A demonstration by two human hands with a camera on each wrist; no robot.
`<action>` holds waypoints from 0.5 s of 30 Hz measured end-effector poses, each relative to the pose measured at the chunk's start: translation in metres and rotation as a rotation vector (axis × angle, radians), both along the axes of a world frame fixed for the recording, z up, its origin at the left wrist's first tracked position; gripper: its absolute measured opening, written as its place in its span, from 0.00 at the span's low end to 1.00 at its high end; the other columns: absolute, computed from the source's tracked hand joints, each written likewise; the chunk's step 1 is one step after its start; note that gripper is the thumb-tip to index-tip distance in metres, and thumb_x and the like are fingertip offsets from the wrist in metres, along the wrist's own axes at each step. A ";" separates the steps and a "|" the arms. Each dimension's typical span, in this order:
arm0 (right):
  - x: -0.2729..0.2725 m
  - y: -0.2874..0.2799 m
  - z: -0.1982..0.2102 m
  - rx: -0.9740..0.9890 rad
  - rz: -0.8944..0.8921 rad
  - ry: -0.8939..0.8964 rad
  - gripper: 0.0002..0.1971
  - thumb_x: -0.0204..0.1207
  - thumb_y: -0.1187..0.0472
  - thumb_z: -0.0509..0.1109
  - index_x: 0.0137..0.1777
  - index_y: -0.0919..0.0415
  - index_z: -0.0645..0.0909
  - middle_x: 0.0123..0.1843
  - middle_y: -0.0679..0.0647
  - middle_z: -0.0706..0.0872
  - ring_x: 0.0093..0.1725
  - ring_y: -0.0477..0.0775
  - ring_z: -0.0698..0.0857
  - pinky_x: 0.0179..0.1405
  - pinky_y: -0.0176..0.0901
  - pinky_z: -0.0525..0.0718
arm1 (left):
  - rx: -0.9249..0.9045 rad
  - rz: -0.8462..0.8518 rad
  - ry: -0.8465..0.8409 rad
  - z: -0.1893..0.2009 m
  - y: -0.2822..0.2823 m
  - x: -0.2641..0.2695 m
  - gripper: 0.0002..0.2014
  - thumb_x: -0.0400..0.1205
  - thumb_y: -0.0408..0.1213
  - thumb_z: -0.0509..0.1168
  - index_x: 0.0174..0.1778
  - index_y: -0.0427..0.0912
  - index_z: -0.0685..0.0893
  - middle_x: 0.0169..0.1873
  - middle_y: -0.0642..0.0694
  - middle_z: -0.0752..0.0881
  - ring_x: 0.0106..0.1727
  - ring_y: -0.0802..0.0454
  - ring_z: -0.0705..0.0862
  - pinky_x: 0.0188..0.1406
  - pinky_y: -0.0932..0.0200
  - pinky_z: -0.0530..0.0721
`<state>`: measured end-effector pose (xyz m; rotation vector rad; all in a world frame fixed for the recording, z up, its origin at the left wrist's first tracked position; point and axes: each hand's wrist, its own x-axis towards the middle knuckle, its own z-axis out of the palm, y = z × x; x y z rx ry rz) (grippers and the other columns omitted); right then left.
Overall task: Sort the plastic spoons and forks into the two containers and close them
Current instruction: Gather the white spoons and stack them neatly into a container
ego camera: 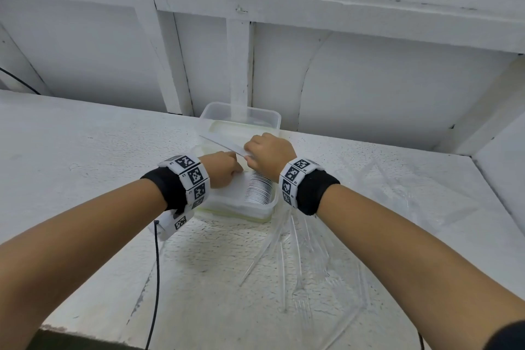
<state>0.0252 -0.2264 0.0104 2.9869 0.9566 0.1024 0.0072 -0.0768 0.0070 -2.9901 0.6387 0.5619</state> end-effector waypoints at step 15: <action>0.004 0.009 -0.005 -0.072 -0.106 0.199 0.12 0.81 0.60 0.61 0.53 0.64 0.84 0.44 0.57 0.83 0.42 0.59 0.81 0.37 0.41 0.74 | -0.342 0.266 -0.174 0.013 0.041 -0.002 0.15 0.85 0.34 0.55 0.65 0.40 0.81 0.63 0.40 0.82 0.62 0.44 0.79 0.62 0.60 0.70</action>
